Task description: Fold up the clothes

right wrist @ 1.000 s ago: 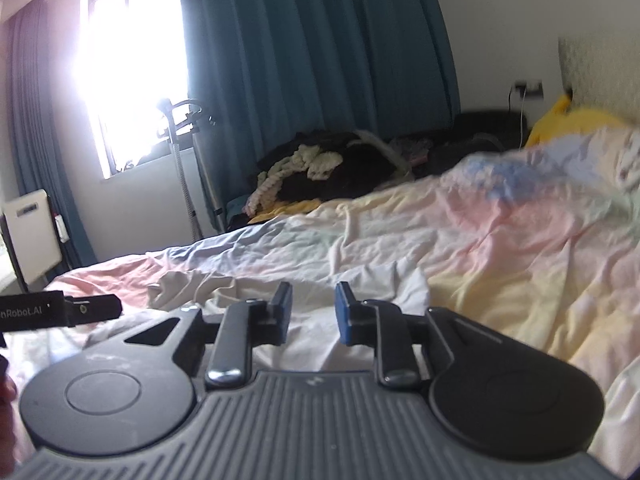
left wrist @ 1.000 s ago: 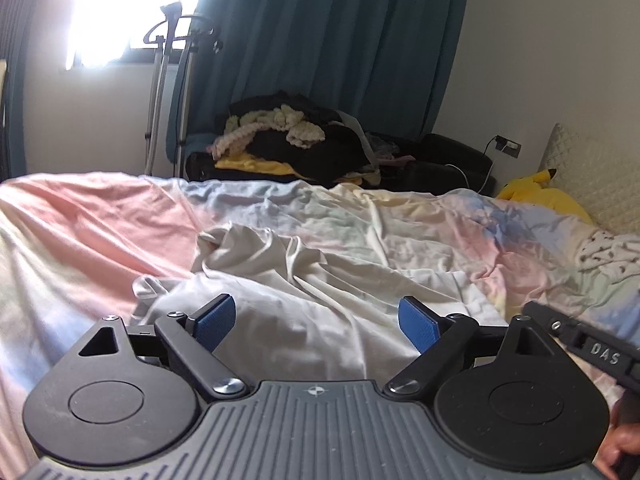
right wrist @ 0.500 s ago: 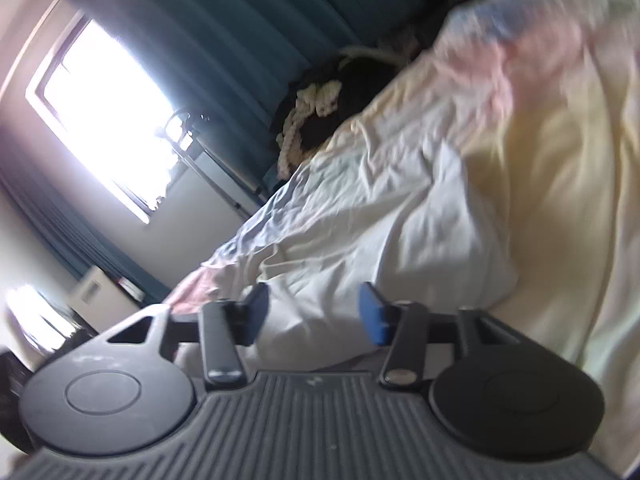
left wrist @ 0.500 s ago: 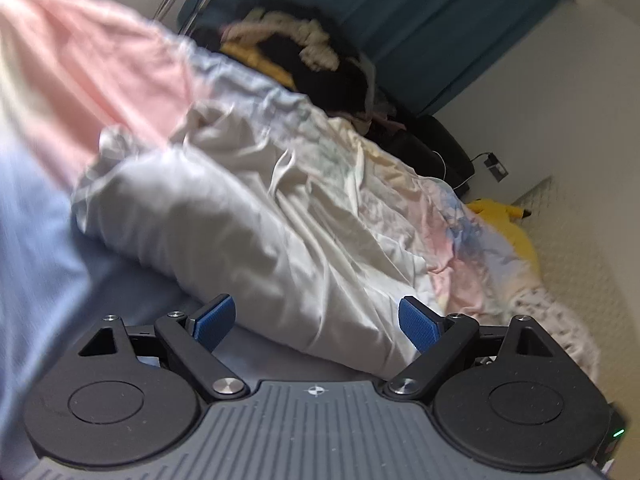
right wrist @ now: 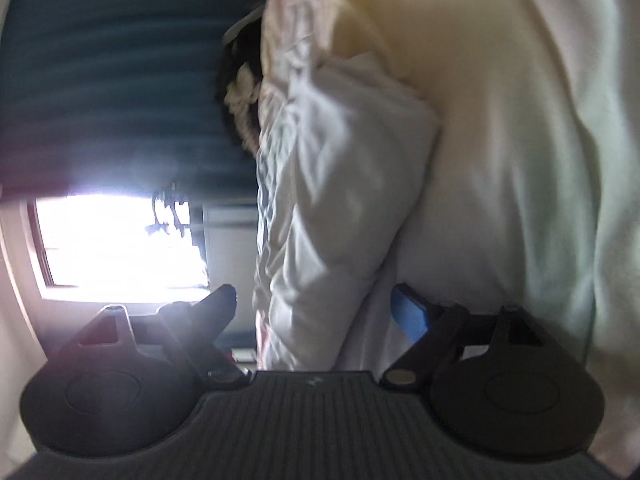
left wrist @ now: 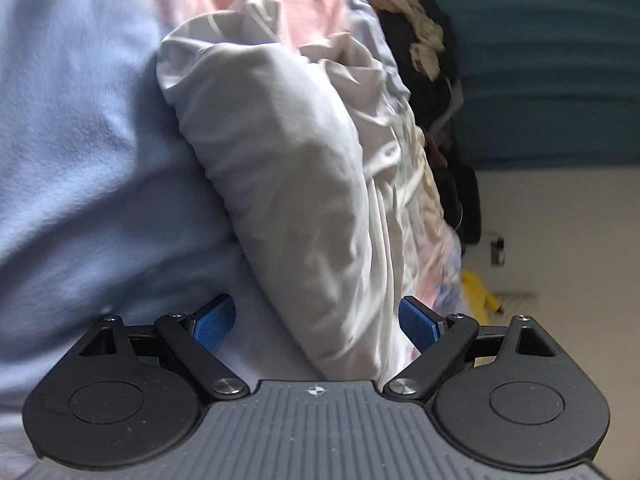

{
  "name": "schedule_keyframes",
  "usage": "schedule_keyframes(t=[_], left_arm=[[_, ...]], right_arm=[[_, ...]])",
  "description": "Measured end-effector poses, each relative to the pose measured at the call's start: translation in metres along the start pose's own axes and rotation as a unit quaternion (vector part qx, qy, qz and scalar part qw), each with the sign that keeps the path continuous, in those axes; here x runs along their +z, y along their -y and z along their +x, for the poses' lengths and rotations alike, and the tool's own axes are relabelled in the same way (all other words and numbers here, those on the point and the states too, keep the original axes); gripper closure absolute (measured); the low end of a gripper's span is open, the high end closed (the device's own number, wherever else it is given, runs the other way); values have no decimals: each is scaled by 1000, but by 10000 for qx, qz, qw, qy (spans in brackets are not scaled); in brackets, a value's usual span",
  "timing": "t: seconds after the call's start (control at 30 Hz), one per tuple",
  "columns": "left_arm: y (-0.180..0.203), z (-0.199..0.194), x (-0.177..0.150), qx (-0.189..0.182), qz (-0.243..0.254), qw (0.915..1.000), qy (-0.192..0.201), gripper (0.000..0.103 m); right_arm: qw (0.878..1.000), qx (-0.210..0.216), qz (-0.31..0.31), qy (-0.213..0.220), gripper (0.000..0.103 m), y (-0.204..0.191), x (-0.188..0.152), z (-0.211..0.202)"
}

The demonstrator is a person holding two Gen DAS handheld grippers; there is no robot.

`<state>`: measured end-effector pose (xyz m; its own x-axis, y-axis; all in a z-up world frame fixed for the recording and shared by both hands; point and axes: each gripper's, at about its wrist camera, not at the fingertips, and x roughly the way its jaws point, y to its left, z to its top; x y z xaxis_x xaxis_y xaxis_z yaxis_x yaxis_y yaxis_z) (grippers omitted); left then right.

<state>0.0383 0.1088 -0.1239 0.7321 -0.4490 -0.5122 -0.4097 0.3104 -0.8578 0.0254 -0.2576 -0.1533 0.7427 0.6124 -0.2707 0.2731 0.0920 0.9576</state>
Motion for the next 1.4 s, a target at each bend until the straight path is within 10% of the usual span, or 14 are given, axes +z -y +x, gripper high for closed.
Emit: schedule_keyframes(t=[0.67, 0.83, 1.03, 1.4], left_arm=[[11, 45, 38, -606, -549, 9965, 165, 17], [18, 51, 37, -144, -98, 9993, 335, 36], [27, 45, 31, 213, 255, 9984, 466, 70], [59, 6, 1, -486, 873, 9924, 717, 79]], right_arm=[[9947, 200, -450, 903, 18, -18, 33, 31], [9914, -357, -828, 950, 55, -10, 39, 40], [9877, -387, -1036, 1104, 69, -16, 32, 32], [9841, 143, -1084, 1400, 74, -35, 16, -13]])
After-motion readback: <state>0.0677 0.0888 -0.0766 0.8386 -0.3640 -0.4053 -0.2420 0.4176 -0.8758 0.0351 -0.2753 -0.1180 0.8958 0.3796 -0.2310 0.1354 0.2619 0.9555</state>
